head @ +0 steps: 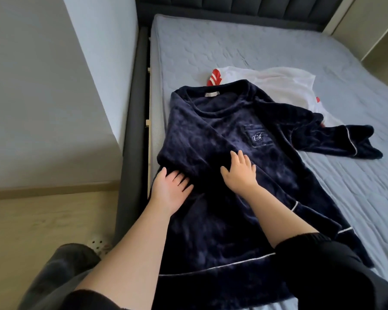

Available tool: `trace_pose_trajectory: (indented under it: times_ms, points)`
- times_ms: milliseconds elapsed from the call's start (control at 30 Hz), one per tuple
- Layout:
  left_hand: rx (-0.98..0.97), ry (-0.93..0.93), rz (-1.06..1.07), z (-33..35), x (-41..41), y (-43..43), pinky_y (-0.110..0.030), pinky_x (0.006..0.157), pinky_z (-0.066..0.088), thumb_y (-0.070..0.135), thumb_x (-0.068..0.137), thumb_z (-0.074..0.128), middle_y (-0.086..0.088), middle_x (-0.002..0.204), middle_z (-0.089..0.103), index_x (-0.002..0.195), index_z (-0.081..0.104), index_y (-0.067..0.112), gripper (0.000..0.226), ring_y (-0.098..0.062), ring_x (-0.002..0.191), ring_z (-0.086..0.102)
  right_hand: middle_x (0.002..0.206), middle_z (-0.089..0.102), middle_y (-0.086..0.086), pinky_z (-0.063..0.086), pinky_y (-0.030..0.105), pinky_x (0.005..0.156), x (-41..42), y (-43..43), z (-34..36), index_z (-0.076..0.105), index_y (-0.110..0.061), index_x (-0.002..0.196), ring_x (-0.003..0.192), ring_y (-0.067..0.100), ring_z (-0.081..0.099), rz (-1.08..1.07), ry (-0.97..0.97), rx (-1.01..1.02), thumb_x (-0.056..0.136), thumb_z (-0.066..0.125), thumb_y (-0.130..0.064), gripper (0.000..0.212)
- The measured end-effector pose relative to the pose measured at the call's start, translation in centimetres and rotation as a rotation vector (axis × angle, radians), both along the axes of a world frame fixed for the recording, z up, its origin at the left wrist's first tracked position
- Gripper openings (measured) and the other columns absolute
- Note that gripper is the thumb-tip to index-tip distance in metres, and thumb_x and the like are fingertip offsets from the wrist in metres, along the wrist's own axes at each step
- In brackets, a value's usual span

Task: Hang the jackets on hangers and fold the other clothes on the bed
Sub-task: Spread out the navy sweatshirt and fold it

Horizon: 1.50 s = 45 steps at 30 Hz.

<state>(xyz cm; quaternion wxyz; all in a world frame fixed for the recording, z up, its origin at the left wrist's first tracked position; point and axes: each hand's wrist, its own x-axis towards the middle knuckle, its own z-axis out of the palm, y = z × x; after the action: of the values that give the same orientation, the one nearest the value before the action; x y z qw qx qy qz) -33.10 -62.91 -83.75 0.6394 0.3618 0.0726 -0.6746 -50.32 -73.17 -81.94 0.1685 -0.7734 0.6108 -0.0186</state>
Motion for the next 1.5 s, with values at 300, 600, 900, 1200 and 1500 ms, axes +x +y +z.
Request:
trace_pose_trajectory:
  times_ms: [300,600,900,1200,1500]
  points:
    - [-0.236,0.263,0.334,0.8,5.3,-2.4,-0.051,0.113,0.018,0.059,0.088,0.047,-0.003,0.155,0.025,0.152,0.015,0.023,0.080,-0.030,0.143,0.021,0.161,0.006,0.004,0.014,0.055,0.116,2.3,-1.9,-2.7,0.005,-0.009,0.153,0.148,0.025,0.005,-0.109,-0.085,0.264,0.097,0.042,-0.046,0.076]
    - [0.072,-0.035,0.335,-0.6,5.2,-2.7,-0.038,0.101,0.036,0.027,0.100,0.040,-0.007,0.146,0.042,0.135,0.044,0.011,0.039,-0.023,0.130,0.044,0.153,0.024,0.007,0.024,0.059,0.105,3.3,-0.6,-2.3,0.024,-0.011,0.146,0.140,0.025,0.022,-0.133,0.130,0.146,0.094,0.038,-0.043,0.062]
    - [0.301,-0.253,0.222,0.1,5.4,-4.2,-0.035,0.072,0.051,0.015,0.092,0.061,-0.013,0.109,0.064,0.110,0.058,0.008,0.020,-0.025,0.098,0.063,0.140,0.039,0.011,0.033,0.042,0.104,8.6,-4.0,-0.2,0.040,-0.008,0.137,0.127,0.031,0.035,0.026,-0.122,-0.255,0.092,0.048,-0.026,0.049]
    - [0.470,-0.589,0.310,-2.4,6.0,-4.3,-0.032,0.057,0.055,0.007,0.090,0.060,-0.011,0.078,0.063,0.066,0.055,0.006,0.025,-0.021,0.068,0.063,0.100,0.067,0.014,0.039,0.028,0.073,10.9,-10.7,0.1,0.061,-0.008,0.087,0.099,0.035,0.061,-0.269,-0.306,-0.090,0.093,0.053,-0.025,0.019]
    - [0.434,-1.829,0.343,-0.3,3.6,-3.5,-0.035,0.076,0.043,0.011,0.077,0.069,-0.007,0.110,0.056,0.109,0.057,0.012,0.034,-0.030,0.106,0.053,0.154,0.029,0.011,0.015,0.047,0.116,6.2,-3.8,-1.4,0.037,-0.009,0.143,0.142,0.029,0.023,0.089,-0.143,-0.407,0.095,0.048,-0.023,0.051]
